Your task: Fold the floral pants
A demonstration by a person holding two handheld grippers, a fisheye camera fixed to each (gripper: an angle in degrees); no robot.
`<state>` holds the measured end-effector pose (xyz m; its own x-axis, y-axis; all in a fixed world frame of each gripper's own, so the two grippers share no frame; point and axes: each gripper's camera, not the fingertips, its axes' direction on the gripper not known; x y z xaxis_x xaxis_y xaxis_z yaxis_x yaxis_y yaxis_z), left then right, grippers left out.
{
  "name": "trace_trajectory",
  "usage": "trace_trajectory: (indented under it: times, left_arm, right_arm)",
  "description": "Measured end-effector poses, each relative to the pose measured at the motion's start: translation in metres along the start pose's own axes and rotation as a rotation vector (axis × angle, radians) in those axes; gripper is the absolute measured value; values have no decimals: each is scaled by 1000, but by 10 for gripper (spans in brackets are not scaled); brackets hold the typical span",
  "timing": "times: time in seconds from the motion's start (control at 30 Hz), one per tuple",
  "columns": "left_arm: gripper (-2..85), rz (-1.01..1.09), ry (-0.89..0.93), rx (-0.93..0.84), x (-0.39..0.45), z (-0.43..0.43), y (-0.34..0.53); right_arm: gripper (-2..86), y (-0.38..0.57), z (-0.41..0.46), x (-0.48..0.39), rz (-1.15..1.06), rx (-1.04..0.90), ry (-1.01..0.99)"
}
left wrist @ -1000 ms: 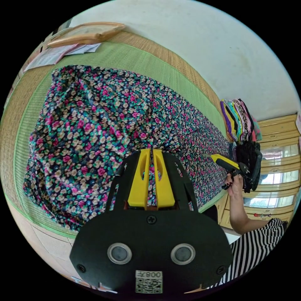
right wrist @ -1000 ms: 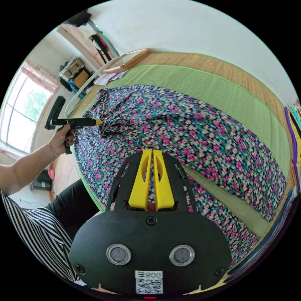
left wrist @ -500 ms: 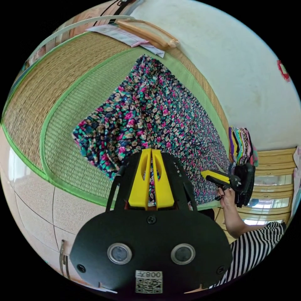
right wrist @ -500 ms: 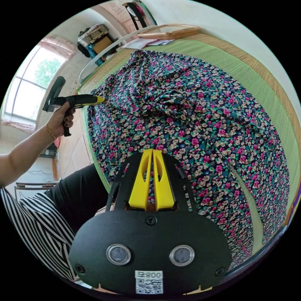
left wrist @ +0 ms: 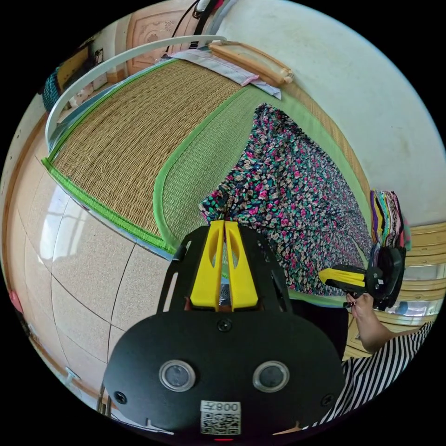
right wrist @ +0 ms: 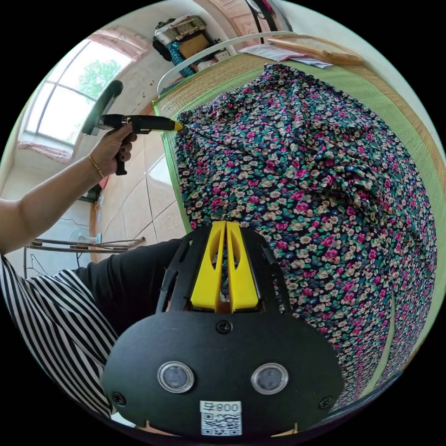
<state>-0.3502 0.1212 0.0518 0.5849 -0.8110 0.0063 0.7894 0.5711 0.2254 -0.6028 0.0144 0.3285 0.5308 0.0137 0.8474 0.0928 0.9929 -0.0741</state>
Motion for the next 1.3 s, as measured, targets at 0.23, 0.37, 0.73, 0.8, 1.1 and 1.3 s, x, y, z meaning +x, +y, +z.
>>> trace_trajectory:
  times: [0.23,0.37,0.73,0.8,1.1,1.3]
  left_arm:
    - [61,262,149,94,44,-39,-72]
    - [72,392,80,65,76,-48,-120]
    - [80,554,-191,-203,137,-44,-190]
    - [78,564,-218,-233,144,-44,-192]
    - [64,598,-267,-300,171,-53,-197]
    - [20,606,-268,-292,183,-66,-191]
  right_arm:
    - [9,-40,-83,75,53,144,112]
    - [21,-71,-144,159,126,199,278]
    - [53,-157,-172,293,195,77,453]
    - [55,-167,-167,309,200,45,457]
    - [57,-206,-158,356,184,-57,473]
    - [40,-220,-167,375,181,-82,467]
